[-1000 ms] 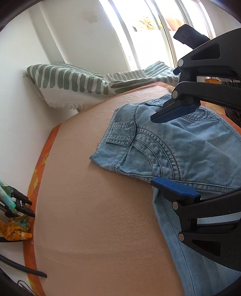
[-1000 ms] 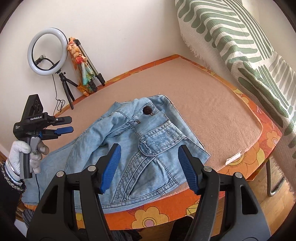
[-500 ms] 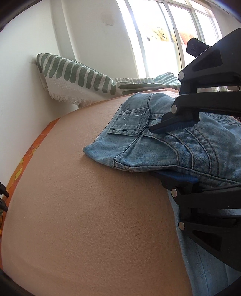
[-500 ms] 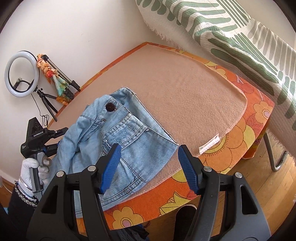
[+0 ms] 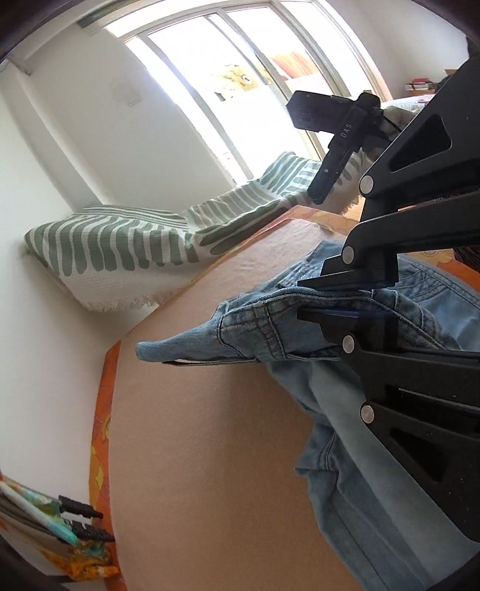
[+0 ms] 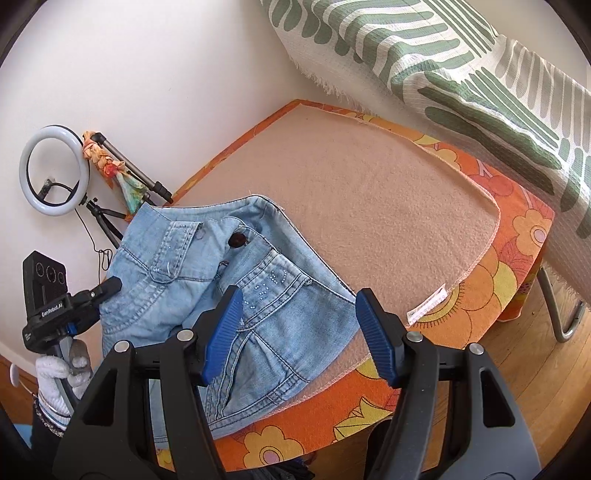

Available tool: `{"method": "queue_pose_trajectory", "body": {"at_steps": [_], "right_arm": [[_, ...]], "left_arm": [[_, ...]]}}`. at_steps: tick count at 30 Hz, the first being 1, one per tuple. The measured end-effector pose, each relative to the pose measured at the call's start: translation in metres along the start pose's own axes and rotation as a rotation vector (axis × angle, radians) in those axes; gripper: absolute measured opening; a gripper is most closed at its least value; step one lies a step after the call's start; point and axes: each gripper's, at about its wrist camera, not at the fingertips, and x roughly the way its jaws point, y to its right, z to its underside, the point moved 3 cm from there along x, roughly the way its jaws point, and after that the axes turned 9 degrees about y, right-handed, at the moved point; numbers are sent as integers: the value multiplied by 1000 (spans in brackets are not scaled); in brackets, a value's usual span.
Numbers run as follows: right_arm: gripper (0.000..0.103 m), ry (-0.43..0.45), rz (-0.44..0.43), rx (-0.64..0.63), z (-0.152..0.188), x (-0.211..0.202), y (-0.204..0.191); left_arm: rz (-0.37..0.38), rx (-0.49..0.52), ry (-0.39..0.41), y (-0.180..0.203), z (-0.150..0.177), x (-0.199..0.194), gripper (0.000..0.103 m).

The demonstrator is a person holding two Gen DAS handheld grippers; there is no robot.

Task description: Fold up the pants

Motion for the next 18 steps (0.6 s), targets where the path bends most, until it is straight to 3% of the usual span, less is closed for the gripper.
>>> {"method": "queue_pose_trajectory", "body": {"at_steps": [3, 6, 14, 18], "right_arm": [[67, 21, -42, 59, -8, -4, 6], [67, 27, -105, 109, -14, -6, 9], [67, -19, -215, 211, -18, 6, 18], [67, -48, -123, 163, -18, 19, 24]], "left_arm": [[25, 84, -49, 28, 19, 13, 6], [58, 94, -116, 38, 39, 32, 6], [29, 151, -240, 45, 78, 75, 6], [21, 144, -261, 42, 86, 86, 6]]}}
